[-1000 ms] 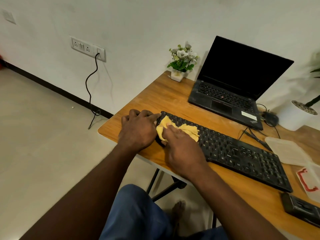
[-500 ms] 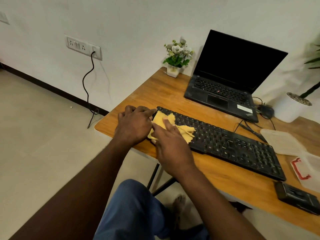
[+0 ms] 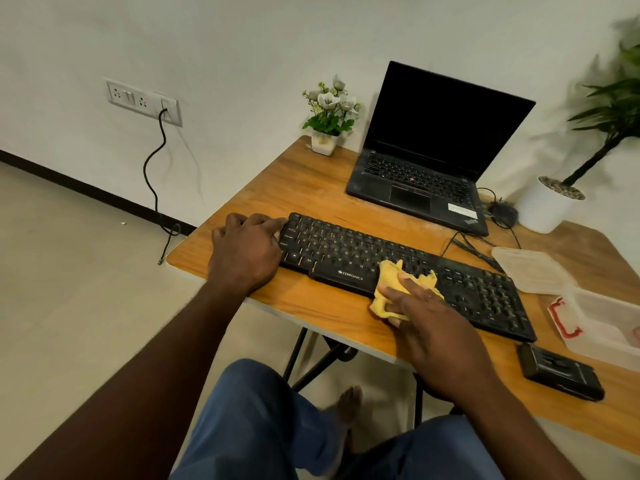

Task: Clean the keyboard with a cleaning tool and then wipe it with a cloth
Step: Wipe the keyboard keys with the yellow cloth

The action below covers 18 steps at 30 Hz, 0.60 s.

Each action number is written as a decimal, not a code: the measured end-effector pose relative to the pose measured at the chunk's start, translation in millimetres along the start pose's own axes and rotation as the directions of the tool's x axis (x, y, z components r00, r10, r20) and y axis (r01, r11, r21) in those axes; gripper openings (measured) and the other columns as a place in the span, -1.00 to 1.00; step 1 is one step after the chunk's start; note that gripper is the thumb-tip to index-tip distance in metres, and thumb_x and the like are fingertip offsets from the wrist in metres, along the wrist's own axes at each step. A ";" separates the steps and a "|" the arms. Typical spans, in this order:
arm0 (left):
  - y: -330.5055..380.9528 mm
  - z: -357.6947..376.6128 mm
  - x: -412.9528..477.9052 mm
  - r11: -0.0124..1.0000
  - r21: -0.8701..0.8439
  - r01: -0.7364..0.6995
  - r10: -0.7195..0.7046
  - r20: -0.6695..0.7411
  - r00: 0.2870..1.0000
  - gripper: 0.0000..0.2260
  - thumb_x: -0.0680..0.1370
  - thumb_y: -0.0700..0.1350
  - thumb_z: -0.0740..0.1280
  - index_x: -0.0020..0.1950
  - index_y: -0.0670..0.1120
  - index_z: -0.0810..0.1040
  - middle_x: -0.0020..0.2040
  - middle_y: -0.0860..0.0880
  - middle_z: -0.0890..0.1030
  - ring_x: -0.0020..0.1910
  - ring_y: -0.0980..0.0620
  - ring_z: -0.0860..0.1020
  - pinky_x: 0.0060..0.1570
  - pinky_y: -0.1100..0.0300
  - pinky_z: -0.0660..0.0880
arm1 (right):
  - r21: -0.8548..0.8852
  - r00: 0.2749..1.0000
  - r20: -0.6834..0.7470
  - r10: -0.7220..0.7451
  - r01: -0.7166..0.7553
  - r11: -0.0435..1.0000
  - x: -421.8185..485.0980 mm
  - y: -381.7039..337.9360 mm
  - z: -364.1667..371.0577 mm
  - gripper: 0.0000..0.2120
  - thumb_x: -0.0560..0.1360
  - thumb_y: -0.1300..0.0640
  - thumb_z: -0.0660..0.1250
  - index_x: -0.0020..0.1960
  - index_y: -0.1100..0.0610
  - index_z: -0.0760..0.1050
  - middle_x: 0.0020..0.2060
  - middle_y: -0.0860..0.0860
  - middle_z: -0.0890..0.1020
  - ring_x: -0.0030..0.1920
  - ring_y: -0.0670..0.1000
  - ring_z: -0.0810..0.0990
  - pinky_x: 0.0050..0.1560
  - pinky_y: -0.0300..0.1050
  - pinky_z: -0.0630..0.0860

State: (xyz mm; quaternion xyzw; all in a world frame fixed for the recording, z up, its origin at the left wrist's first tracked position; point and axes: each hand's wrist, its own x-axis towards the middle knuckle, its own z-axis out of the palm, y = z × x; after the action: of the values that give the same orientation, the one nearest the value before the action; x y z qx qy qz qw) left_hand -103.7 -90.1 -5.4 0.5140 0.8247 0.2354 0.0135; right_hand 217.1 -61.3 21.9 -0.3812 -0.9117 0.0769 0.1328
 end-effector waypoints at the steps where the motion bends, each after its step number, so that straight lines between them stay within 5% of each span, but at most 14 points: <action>1: 1.1 0.1 -1.6 1.000 -0.010 0.019 -0.019 -0.021 1.000 -0.59 0.68 -0.02 0.12 0.53 0.19 0.40 0.48 0.08 0.46 0.43 -0.11 0.29 0.36 -0.17 0.22 | 0.061 0.997 -0.071 0.032 -0.028 0.998 0.3 2.2 -0.4 -0.55 0.62 0.16 0.34 0.44 -0.17 0.47 0.47 -0.15 0.46 0.30 -0.27 0.48 0.20 -0.16 0.55; 3: 7.7 -0.6 -3.5 0.990 -0.106 0.095 -0.101 -0.057 0.993 -0.61 0.69 -0.01 0.13 0.51 0.17 0.45 0.46 0.07 0.50 0.42 -0.12 0.32 0.37 -0.18 0.22 | 0.206 0.944 -0.284 0.169 -0.111 0.972 11.9 -0.5 -2.5 -0.72 0.63 0.15 0.34 0.30 -0.06 0.58 0.06 -0.05 0.70 -0.21 -0.26 0.58 -0.31 -0.31 0.42; 5: 22.4 -1.5 -3.3 0.954 -0.254 0.160 -0.179 -0.057 0.982 -0.62 0.70 0.02 0.13 0.51 0.16 0.46 0.45 0.05 0.52 0.42 -0.14 0.34 0.37 -0.19 0.23 | 0.294 0.856 -0.393 0.335 -0.228 0.928 36.7 -10.9 -6.5 -0.84 0.65 0.14 0.31 0.21 0.04 0.58 -0.17 -0.04 0.64 -0.33 -0.24 0.46 -0.41 -0.26 0.23; 8: 45.5 3.7 -8.0 0.931 -0.341 0.128 -0.146 -0.029 0.989 -0.62 0.72 0.03 0.13 0.54 0.13 0.42 0.48 0.04 0.49 0.42 -0.13 0.36 0.39 -0.16 0.25 | 0.323 0.888 -0.255 0.382 -0.294 0.900 79.6 -41.6 6.6 -0.86 0.68 0.13 0.28 0.22 0.03 0.52 -0.13 -0.01 0.63 -0.29 -0.16 0.48 -0.41 -0.19 0.30; 11: 49.8 10.6 -14.6 0.968 -0.232 0.093 -0.114 -0.078 0.990 -0.60 0.69 -0.06 0.14 0.54 0.05 0.43 0.50 0.05 0.47 0.38 -0.13 0.39 0.36 -0.15 0.29 | 0.191 0.960 -0.166 0.224 -0.191 0.963 113.1 -77.4 31.0 -0.87 0.67 0.14 0.26 0.20 0.04 0.51 -0.09 0.04 0.64 -0.16 0.05 0.57 -0.22 0.01 0.56; 15: 49.5 9.7 -13.7 0.975 -0.202 0.088 -0.104 -0.072 0.992 -0.63 0.65 -0.07 0.09 0.41 0.03 0.50 0.41 0.04 0.54 0.30 -0.16 0.43 0.27 -0.16 0.36 | 0.099 0.994 -0.101 0.035 -0.025 0.995 138.3 -97.0 35.6 -0.88 0.64 0.18 0.23 0.15 0.09 0.50 -0.01 0.09 0.63 -0.02 0.15 0.55 -0.12 0.04 0.49; 18: 47.3 10.8 -13.6 0.984 -0.142 0.105 -0.114 -0.061 0.992 -0.58 0.67 -0.03 0.12 0.53 0.03 0.43 0.53 0.06 0.43 0.39 -0.13 0.36 0.32 -0.13 0.33 | -0.012 0.997 -0.029 -0.067 0.067 0.998 131.6 -77.7 33.0 -0.78 0.61 0.18 0.29 0.23 -0.01 0.49 0.09 0.02 0.64 0.05 0.11 0.58 -0.06 0.03 0.54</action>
State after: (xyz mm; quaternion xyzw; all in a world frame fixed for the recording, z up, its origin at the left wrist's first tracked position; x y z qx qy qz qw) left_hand -54.6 -80.6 1.1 0.4572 0.8334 0.3087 0.0334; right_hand 66.1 -22.7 33.4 -0.3521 -0.9223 0.0615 0.1467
